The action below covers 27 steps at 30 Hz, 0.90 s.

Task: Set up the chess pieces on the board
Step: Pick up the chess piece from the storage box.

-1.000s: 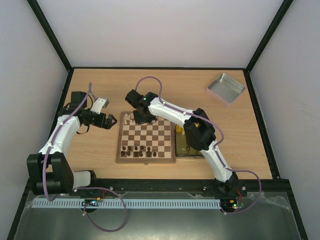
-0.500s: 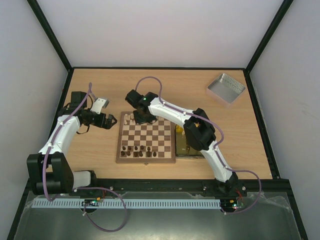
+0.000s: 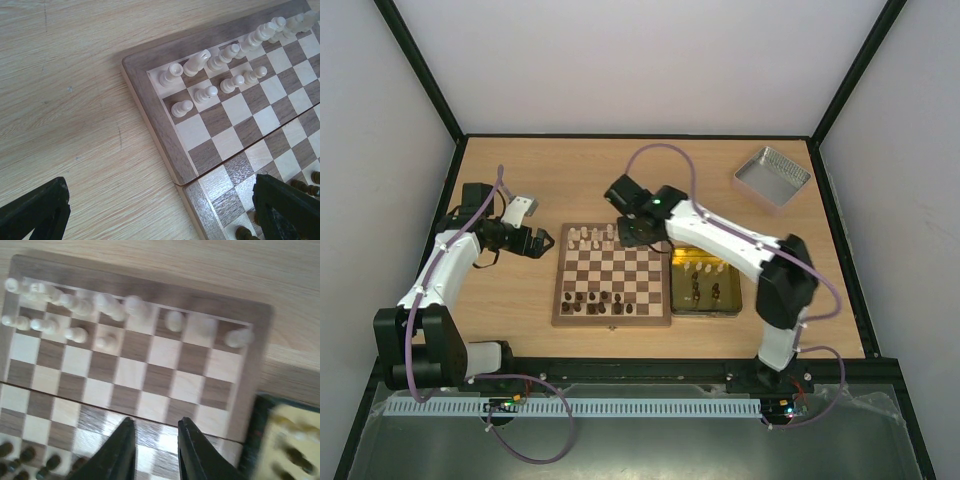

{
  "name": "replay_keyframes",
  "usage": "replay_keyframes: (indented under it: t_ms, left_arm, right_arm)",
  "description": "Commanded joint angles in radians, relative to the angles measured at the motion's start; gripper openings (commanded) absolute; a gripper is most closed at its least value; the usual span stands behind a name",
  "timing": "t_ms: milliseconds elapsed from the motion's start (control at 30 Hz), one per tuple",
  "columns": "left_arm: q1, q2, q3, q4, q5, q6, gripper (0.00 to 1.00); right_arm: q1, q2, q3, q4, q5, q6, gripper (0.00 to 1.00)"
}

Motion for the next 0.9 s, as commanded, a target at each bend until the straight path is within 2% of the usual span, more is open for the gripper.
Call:
replay_keyframes:
  t_ms: [0,100,233,867]
  left_arm:
    - [0.004,-0.012,-0.011,-0.007,0.027,-0.002,0.99]
    - [0.005,-0.006,-0.009,-0.007,0.031,-0.001,0.99]
    - [0.003,-0.005,-0.008,-0.007,0.03,-0.001,0.99]
    - [0.003,0.003,-0.009,-0.007,0.027,-0.004,0.99]
  right_arm:
    - [-0.093,-0.173,-0.213,0.038,0.057,0.021,0.23]
    - [-0.19,-0.249,-0.388,0.091,0.03,0.016,0.23]
    - [-0.253,-0.276,-0.484,0.134,0.007,-0.003,0.23]
    - [-0.282,-0.215,-0.58,0.222,-0.05,-0.021,0.22]
